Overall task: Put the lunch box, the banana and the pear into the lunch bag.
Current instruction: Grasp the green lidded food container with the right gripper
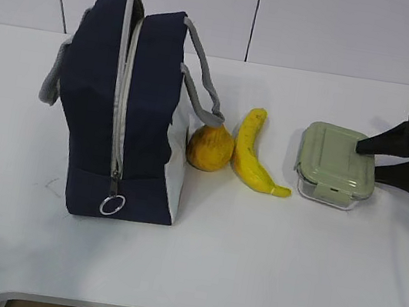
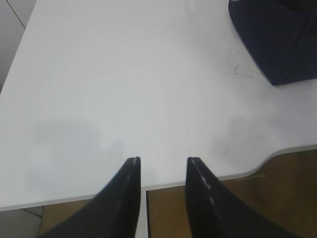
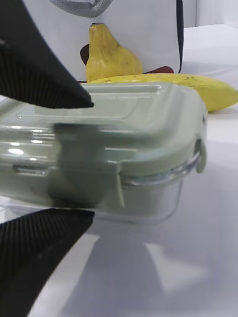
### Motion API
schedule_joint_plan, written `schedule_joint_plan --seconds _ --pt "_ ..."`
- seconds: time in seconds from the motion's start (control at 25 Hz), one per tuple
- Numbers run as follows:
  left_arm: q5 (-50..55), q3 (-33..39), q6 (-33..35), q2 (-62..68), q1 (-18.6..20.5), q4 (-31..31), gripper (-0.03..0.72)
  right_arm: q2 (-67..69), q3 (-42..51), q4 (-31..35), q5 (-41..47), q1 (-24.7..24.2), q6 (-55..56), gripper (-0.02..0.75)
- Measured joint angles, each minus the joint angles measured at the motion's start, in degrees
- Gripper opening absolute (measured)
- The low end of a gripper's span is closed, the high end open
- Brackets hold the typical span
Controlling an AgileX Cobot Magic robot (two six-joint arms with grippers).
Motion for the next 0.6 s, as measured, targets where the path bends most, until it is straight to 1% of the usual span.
schedule_joint_plan --seconds 0.6 --pt "0.0 0.0 0.0 0.0 0.0 0.0 0.239 0.8 0.0 0.1 -0.3 2.0 -0.7 0.501"
